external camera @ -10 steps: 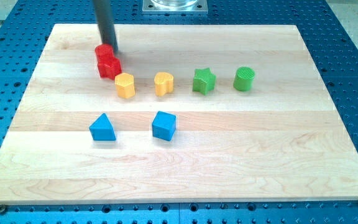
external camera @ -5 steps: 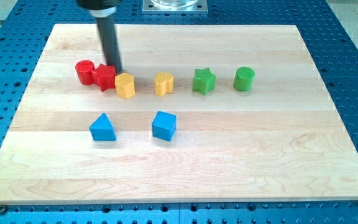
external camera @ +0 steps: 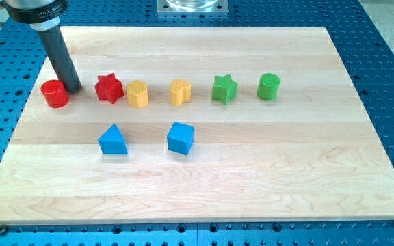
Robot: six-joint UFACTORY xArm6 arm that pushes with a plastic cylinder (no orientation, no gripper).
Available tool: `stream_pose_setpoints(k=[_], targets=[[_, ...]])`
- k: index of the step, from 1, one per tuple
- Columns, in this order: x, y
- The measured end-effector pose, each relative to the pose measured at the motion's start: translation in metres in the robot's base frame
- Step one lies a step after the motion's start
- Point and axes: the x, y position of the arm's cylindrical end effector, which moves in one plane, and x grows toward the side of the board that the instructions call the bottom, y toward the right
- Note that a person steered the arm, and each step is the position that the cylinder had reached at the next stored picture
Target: Move the red blocks diagonal to each other
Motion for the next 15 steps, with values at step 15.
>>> stream_pose_setpoints(k=[15], targets=[[0.227,0.006]])
